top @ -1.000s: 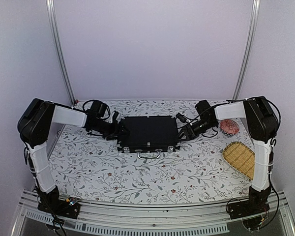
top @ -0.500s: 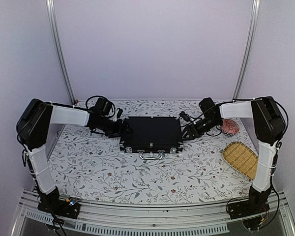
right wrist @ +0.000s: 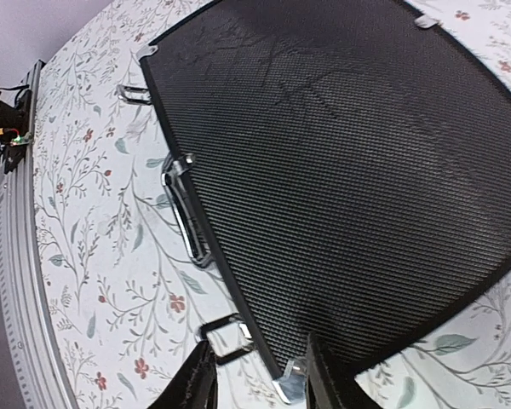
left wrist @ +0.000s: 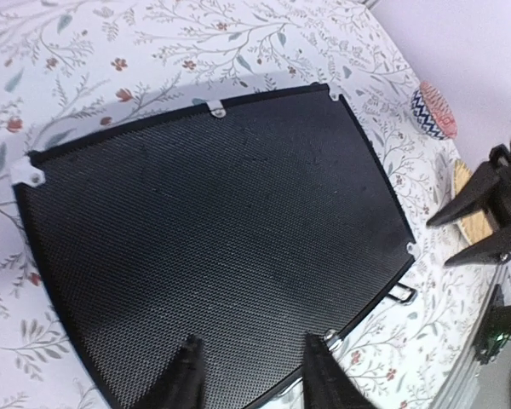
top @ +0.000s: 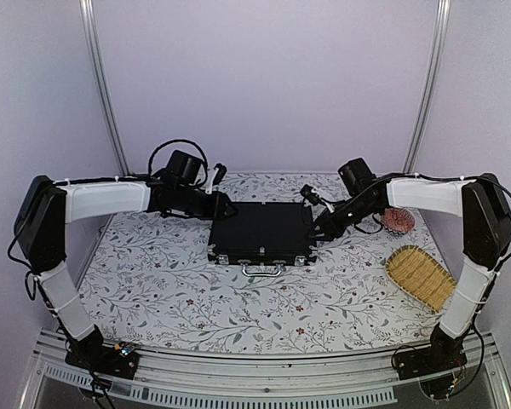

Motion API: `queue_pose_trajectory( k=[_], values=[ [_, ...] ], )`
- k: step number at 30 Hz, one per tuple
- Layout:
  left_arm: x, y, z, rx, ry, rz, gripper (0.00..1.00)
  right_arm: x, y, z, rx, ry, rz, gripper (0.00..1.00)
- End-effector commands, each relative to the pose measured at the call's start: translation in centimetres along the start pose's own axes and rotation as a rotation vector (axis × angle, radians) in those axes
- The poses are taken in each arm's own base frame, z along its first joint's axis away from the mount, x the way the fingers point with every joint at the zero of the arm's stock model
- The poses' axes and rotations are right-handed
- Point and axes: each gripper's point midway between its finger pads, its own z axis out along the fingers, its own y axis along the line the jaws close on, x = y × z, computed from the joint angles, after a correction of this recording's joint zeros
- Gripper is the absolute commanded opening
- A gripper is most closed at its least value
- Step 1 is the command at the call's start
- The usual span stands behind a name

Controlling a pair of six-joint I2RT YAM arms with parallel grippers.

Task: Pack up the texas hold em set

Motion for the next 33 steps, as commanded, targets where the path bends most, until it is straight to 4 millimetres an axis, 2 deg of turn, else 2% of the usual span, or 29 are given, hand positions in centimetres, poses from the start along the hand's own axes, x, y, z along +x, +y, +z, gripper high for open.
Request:
queue_pose_trajectory(
  k=[1, 3, 6, 10, 11, 13, 17, 27, 33],
  values=[
    [1.5, -2.4, 3.0, 0.092, 0.079, 0.032, 0.23, 0.4, 1.7, 1.0, -0.002, 0.029, -0.092, 0.31],
    [2.4, -2.5, 3.9, 0.098, 0.113, 0.023, 0.0, 1.0, 2.1, 1.6, -0.011, 0.054, -0.106, 0.22],
    [3.8, -2.6, 4.8, 0.096, 0.161, 0.012, 0.0, 1.8, 2.5, 2.3, -0.017, 0.085, -0.128, 0.11],
    [5.0, -1.9, 5.6, 0.07, 0.199, -0.006, 0.0, 2.6, 3.0, 3.2, -0.029, 0.111, -0.143, 0.07],
    [5.0, -1.7, 5.6, 0.061, 0.202, -0.008, 0.0, 2.8, 3.1, 3.4, -0.032, 0.119, -0.143, 0.07],
    [6.4, -0.6, 6.6, 0.025, 0.245, -0.017, 0.0, 3.1, 3.3, 3.6, -0.037, 0.128, -0.148, 0.06],
    [7.2, 0.4, 6.9, -0.018, 0.282, -0.011, 0.0, 3.8, 3.6, 4.0, -0.037, 0.14, -0.16, 0.06],
    [7.8, 0.8, 7.3, -0.03, 0.299, -0.011, 0.0, 6.7, 5.6, 5.3, -0.047, 0.209, -0.225, 0.06],
    [7.9, 0.9, 7.2, -0.033, 0.304, -0.009, 0.0, 6.9, 4.9, 6.0, 0.0, 0.231, -0.236, 0.06]
  ],
)
